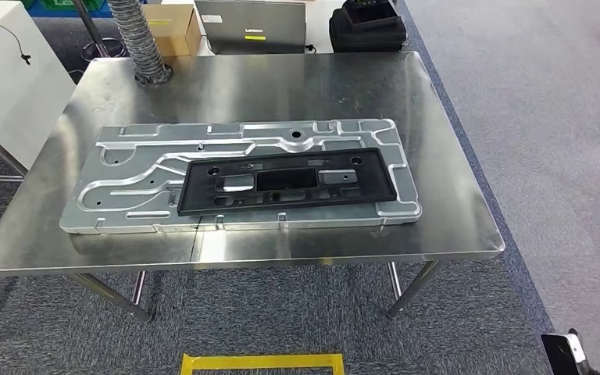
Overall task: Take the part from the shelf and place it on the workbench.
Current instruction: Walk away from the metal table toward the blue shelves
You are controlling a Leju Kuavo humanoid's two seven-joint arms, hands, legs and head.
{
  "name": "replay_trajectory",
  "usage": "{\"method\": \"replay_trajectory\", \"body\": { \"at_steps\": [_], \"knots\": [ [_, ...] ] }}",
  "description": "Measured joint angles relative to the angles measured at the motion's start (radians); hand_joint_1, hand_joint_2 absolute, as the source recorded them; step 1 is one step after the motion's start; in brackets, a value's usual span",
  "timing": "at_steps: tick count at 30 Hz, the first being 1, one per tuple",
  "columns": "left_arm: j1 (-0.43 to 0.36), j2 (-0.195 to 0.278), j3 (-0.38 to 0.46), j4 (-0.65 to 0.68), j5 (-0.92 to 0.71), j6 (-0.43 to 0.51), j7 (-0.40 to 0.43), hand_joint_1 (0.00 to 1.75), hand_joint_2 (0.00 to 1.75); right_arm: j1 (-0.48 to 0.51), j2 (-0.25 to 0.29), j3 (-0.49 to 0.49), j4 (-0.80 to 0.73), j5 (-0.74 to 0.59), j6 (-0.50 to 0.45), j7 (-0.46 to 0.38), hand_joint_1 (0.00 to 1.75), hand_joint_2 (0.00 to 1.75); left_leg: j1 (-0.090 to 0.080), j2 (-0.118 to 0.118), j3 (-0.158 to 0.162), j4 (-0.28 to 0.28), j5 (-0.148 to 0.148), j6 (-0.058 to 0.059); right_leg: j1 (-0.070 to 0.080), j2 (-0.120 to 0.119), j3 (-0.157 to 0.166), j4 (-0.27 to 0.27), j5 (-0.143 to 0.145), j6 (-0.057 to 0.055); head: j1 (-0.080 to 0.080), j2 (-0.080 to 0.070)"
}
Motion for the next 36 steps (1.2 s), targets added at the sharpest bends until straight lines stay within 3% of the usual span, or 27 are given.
{"method": "replay_trajectory", "body": {
  "at_steps": [1,4,5,6,7,9,10,11,12,14,16,17,19,20,21,24,25,26,27,28,30,32,33,35,36],
  "knots": [
    [-0.002,0.0,0.0,0.0,0.0,0.0,-0.002,0.0,0.0,-0.001,0.004,-0.03,0.046,0.024,-0.002,0.012,0.0,0.0,-0.003,-0.001,0.014,-0.028,0.008,0.005,0.0,0.002,-0.002,0.001,0.006,0.005,0.0,0.0],
    [-0.002,-0.003,0.0,0.0,0.0,0.0,-0.004,0.0,0.0,-0.003,0.026,-0.127,0.193,0.138,-0.009,0.082,0.0,0.0,-0.006,0.0,0.006,-0.035,0.031,0.023,-0.004,0.004,0.001,-0.005,0.023,0.023,0.0,0.0],
    [-0.001,-0.004,0.0,0.0,0.0,0.001,-0.004,0.0,0.0,-0.003,0.037,-0.155,0.233,0.178,-0.009,0.11,0.0,0.0,-0.006,0.002,0.0,-0.038,0.043,0.029,-0.006,0.005,-0.004,0.002,0.01,0.029,0.0,0.0],
    [0.0,-0.005,0.0,0.001,0.001,0.002,-0.005,0.0,0.0,-0.003,0.047,-0.179,0.267,0.214,-0.01,0.137,0.0,0.0,-0.004,0.006,-0.011,-0.042,0.056,0.034,-0.008,0.007,-0.016,0.027,-0.023,0.034,0.0,0.0],
    [0.001,-0.006,0.0,0.001,0.001,0.002,-0.005,0.0,0.0,-0.004,0.055,-0.2,0.3,0.246,-0.01,0.163,0.0,0.0,-0.003,0.009,-0.023,-0.044,0.068,0.038,-0.011,0.008,-0.031,0.073,-0.073,0.038,0.0,0.0],
    [0.003,-0.005,0.001,0.001,0.003,0.003,-0.005,0.0,0.0,-0.011,0.065,-0.235,0.365,0.297,-0.01,0.213,0.0,0.0,-0.004,0.015,-0.055,-0.043,0.091,0.041,-0.015,0.008,-0.064,0.209,-0.182,0.046,0.0,0.0],
    [0.003,-0.005,0.001,0.001,0.003,0.003,-0.005,0.0,0.0,-0.014,0.068,-0.248,0.394,0.318,-0.01,0.237,0.0,0.0,-0.004,0.016,-0.071,-0.042,0.102,0.04,-0.016,0.008,-0.068,0.265,-0.207,0.048,0.0,0.0],
    [0.004,-0.006,0.001,0.001,0.003,0.003,-0.005,0.0,0.0,-0.017,0.07,-0.259,0.426,0.34,-0.01,0.261,0.0,0.0,-0.004,0.016,-0.087,-0.039,0.113,0.037,-0.017,0.008,-0.056,0.292,-0.207,0.05,0.0,0.0],
    [0.004,-0.006,0.001,0.001,0.003,0.003,-0.005,0.0,0.0,-0.021,0.071,-0.266,0.454,0.36,-0.01,0.285,0.0,0.0,-0.002,0.017,-0.103,-0.036,0.123,0.034,-0.018,0.008,-0.025,0.278,-0.187,0.052,0.0,0.0],
    [0.004,-0.007,0.001,0.001,0.002,0.003,-0.005,0.0,0.0,-0.03,0.073,-0.273,0.505,0.391,-0.006,0.328,0.0,0.0,0.001,0.017,-0.131,-0.025,0.14,0.025,-0.019,0.009,0.089,0.15,-0.149,0.054,0.0,0.0],
    [0.003,-0.007,0.001,0.001,0.001,0.003,-0.006,0.0,0.0,-0.041,0.074,-0.278,0.547,0.41,0.008,0.368,0.0,0.0,0.001,0.017,-0.146,-0.017,0.154,0.013,-0.015,0.012,0.187,0.01,-0.159,0.043,0.0,0.0],
    [0.002,-0.007,0.001,0.001,0.0,0.003,-0.007,0.0,0.0,-0.045,0.075,-0.281,0.568,0.416,0.02,0.388,0.0,0.0,0.0,0.017,-0.147,-0.016,0.161,0.007,-0.012,0.014,0.207,-0.024,-0.169,0.035,0.0,0.0],
    [0.003,-0.007,0.001,0.001,-0.001,0.002,-0.008,0.0,0.0,-0.05,0.081,-0.285,0.603,0.423,0.046,0.422,0.0,0.0,0.002,0.017,-0.147,-0.019,0.175,-0.005,-0.009,0.014,0.204,-0.032,-0.162,0.015,0.0,0.0],
    [0.003,-0.007,0.001,0.001,-0.002,0.002,-0.008,0.0,0.0,-0.053,0.085,-0.288,0.619,0.423,0.062,0.439,0.0,0.0,0.003,0.016,-0.152,-0.013,0.167,-0.01,-0.01,0.011,0.197,-0.033,-0.153,0.006,0.0,0.0],
    [0.004,-0.007,0.001,0.001,-0.003,0.001,-0.008,0.0,0.0,-0.056,0.09,-0.29,0.632,0.421,0.076,0.451,0.0,0.0,0.005,0.015,-0.16,0.008,0.139,-0.016,-0.011,0.009,0.187,-0.034,-0.142,-0.004,0.0,0.0],
    [0.005,-0.01,0.0,0.001,-0.006,0.001,-0.006,0.0,0.0,-0.062,0.106,-0.302,0.662,0.408,0.117,0.474,0.0,0.0,0.007,0.014,-0.204,0.174,-0.009,-0.026,-0.007,0.005,0.147,-0.034,-0.107,-0.019,0.0,0.0],
    [0.005,-0.01,0.0,0.001,-0.006,0.001,-0.006,0.0,0.0,-0.064,0.111,-0.307,0.669,0.402,0.131,0.481,0.0,0.0,0.007,0.014,-0.213,0.234,-0.036,-0.028,-0.005,0.005,0.131,-0.033,-0.095,-0.02,0.0,0.0],
    [0.005,-0.01,0.0,0.001,-0.007,0.001,-0.006,0.0,0.0,-0.066,0.115,-0.312,0.676,0.398,0.15,0.492,0.0,0.0,0.007,0.014,-0.209,0.27,-0.038,-0.028,-0.002,0.004,0.115,-0.031,-0.084,-0.02,0.0,0.0],
    [0.005,-0.01,0.0,0.001,-0.008,0.001,-0.005,0.0,0.0,-0.068,0.119,-0.317,0.682,0.397,0.172,0.506,0.0,0.0,0.007,0.014,-0.189,0.272,-0.018,-0.027,0.0,0.004,0.098,-0.029,-0.072,-0.019,0.0,0.0],
    [0.004,-0.01,0.0,0.001,-0.009,0.001,-0.004,0.0,0.0,-0.071,0.124,-0.319,0.688,0.397,0.202,0.525,0.0,0.0,0.007,0.014,-0.15,0.238,0.01,-0.023,0.002,0.004,0.081,-0.026,-0.061,-0.018,0.0,0.0],
    [0.001,-0.01,0.0,0.001,-0.015,0.0,-0.002,0.0,0.0,-0.076,0.137,-0.322,0.699,0.403,0.288,0.572,0.0,0.0,0.004,0.014,-0.03,0.086,0.031,-0.012,0.005,0.004,0.056,-0.018,-0.042,-0.013,0.0,0.0],
    [-0.003,-0.01,-0.001,0.0,-0.021,-0.001,-0.001,0.0,0.0,-0.08,0.148,-0.322,0.708,0.414,0.379,0.614,0.0,0.0,-0.001,0.013,0.053,-0.036,0.01,0.001,0.007,0.003,0.046,-0.013,-0.026,-0.004,0.0,0.0],
    [-0.005,-0.01,-0.002,0.0,-0.023,-0.001,-0.001,0.0,0.0,-0.082,0.154,-0.322,0.712,0.42,0.411,0.629,0.0,0.0,-0.005,0.013,0.064,-0.06,0.004,0.007,0.006,0.003,0.044,-0.013,-0.018,0.002,0.0,0.0],
    [-0.005,-0.01,-0.002,0.001,-0.024,-0.002,0.0,0.0,0.0,-0.085,0.163,-0.322,0.718,0.426,0.441,0.646,0.0,0.0,-0.006,0.016,0.051,-0.066,0.02,0.022,0.003,0.003,0.038,-0.012,-0.009,0.014,0.0,0.0],
    [-0.007,-0.011,-0.003,0.001,-0.025,-0.002,0.001,0.0,0.0,-0.085,0.168,-0.322,0.721,0.427,0.446,0.649,0.0,0.0,-0.005,0.018,0.041,-0.067,0.032,0.031,0.001,0.004,0.029,0.001,-0.027,0.019,0.0,0.0]
  ]
}}
